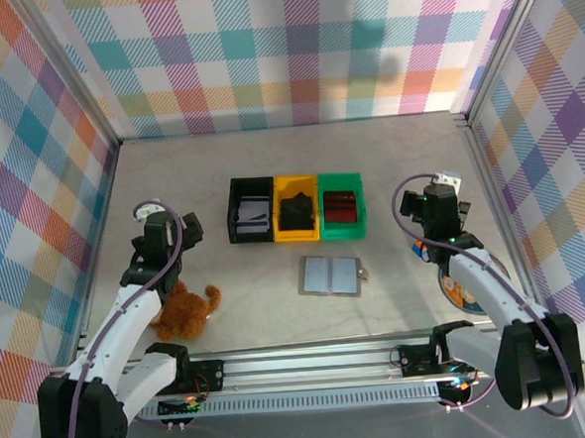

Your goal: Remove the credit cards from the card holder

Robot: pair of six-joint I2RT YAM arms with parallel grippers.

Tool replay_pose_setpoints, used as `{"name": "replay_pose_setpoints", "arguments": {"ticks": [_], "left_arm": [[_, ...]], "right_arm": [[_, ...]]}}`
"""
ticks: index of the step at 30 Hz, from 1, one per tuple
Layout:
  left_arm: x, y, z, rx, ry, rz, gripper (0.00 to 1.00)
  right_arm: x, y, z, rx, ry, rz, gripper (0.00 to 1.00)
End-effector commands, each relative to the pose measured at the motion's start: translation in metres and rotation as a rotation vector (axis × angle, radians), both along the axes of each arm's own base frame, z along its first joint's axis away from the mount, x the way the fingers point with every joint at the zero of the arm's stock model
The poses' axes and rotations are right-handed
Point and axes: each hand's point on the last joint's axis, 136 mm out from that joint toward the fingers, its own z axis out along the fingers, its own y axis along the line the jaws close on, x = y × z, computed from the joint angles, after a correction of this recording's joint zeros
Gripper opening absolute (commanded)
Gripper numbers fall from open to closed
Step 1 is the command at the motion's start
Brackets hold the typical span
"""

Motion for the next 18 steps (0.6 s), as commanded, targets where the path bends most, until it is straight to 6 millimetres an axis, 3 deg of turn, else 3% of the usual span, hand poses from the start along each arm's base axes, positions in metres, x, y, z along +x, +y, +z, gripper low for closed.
{"name": "replay_pose_setpoints", "arguments": {"ticks": [1,7,13,18], "left_arm": [[0.011,0.004,-0.006,-0.020,-0.012,-0.019,1.00],[0.017,0.009,-0.018,-0.047,0.009,-0.026,1.00],[0.024,0.016,-0.026,-0.049,-0.004,-0.014,1.00],[0.029,0.016,-0.035,-0.059,-0.002,-0.022,1.00]], "right_arm": [[0.014,0.001,-0.001,0.007,-0.051,0.020,0.99],[0.019,-0.010,-0.011,0.034,-0.085,0.018,0.99],[0.027,0.000,-0.013,0.030,-0.105,0.092,0.99],[0.033,0.008,-0.035,0.028,-0.079,0.144,0.99]]}}
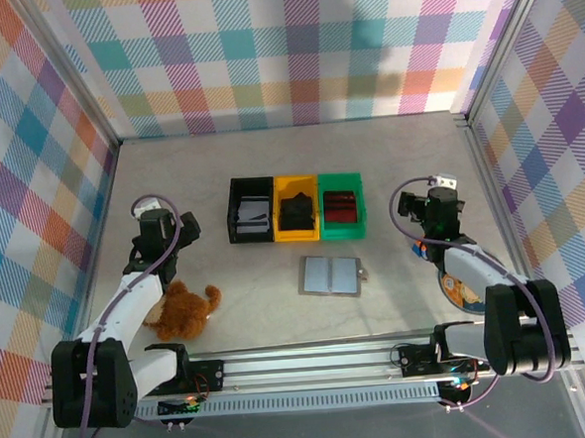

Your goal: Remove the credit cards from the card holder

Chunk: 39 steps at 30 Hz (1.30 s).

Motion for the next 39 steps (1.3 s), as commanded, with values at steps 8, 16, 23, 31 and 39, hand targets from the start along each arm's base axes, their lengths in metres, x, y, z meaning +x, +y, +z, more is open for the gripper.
{"name": "replay_pose_setpoints", "arguments": {"ticks": [8,16,23,31,39], "left_arm": [[0.015,0.000,-0.004,0.035,-0.066,-0.042,1.00],[0.028,-0.006,-0.014,0.052,-0.128,-0.091,1.00],[0.047,-0.012,-0.030,0.064,-0.143,-0.138,1.00],[0.048,-0.023,-0.048,0.106,-0.235,-0.207,1.00],[0.055,-0.029,-0.049,0.170,-0.185,-0.198,1.00]], "right_arm": [[0.014,0.012,-0.017,-0.031,-0.028,0.094,0.99],[0.031,0.023,-0.027,-0.048,-0.040,0.175,0.99],[0.023,0.029,-0.031,-0.025,-0.135,0.253,0.99],[0.021,0.029,-0.033,-0.036,-0.108,0.236,0.99],[0.021,0.016,-0.032,-0.034,-0.114,0.147,0.99]]}}
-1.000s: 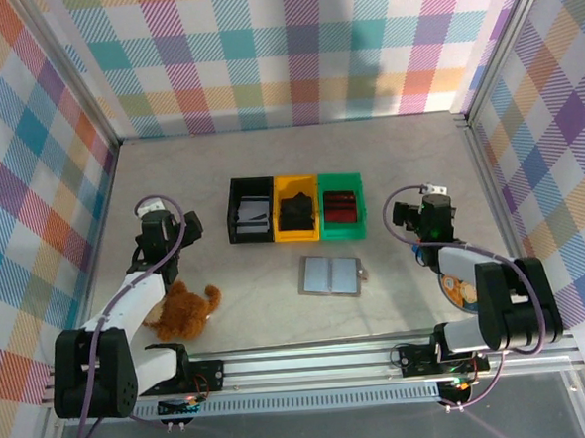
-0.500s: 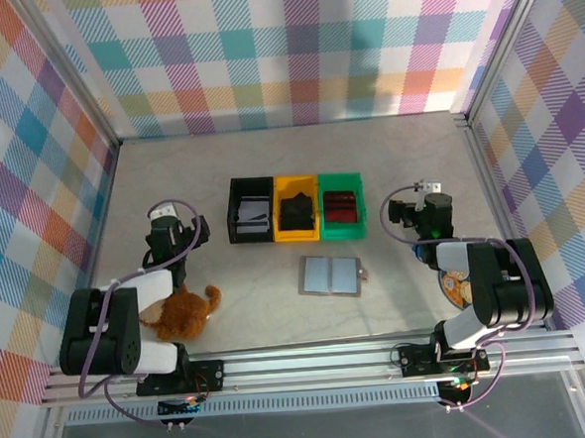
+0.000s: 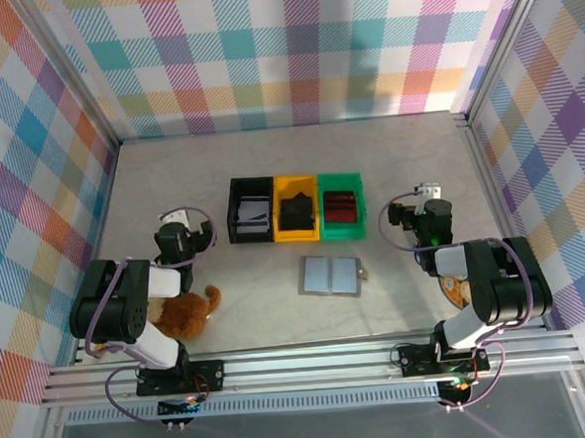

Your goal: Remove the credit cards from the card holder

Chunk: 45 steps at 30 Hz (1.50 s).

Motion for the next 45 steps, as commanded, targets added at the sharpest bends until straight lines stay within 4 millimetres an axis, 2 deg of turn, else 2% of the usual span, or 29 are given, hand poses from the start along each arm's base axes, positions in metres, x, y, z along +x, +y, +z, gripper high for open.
{"name": "replay_pose_setpoints", "arguments": {"ticks": [1,45], "left_arm": [[0.0099,-0.0001,0.0190,0.038,-0.068,0.009,1.00],[0.0088,-0.0009,0.0196,0.052,-0.071,0.013,1.00]], "right_arm": [[0.0033,-0.0027,0.0078,0.011,-0.037,-0.022,0.99],[0.0035,-0.0029,0.0077,0.010,-0.036,-0.023,0.99]]}}
